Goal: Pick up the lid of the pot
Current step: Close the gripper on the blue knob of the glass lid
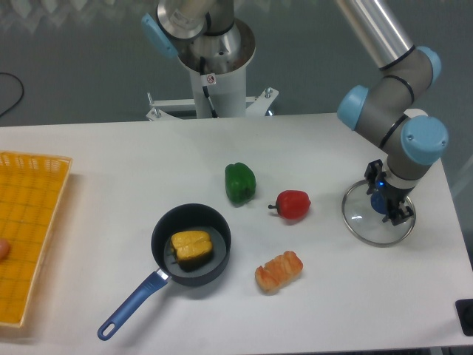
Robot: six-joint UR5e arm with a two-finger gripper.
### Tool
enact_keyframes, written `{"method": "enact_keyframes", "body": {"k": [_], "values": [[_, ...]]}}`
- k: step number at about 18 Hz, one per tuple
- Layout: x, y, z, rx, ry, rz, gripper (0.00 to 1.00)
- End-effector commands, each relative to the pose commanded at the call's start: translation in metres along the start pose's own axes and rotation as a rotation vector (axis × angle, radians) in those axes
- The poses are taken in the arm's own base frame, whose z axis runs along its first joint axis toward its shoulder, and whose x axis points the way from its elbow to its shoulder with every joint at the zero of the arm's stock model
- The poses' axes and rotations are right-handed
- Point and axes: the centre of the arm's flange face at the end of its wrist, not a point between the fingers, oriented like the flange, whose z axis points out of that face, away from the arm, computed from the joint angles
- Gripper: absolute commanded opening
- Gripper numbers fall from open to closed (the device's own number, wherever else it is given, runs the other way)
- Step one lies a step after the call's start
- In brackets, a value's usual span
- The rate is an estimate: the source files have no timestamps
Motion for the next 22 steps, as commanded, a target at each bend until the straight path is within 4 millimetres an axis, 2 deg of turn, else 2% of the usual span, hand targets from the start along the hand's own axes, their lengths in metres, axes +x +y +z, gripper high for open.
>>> {"method": "enact_keyframes", "body": {"k": [15,22], "values": [[0.0001,0.0003,0.0,-0.003,0.001,-0.008,0.64],[-0.0006,-0.0011,-0.0005,-0.009,-0.001,-0.008,0.63]]}}
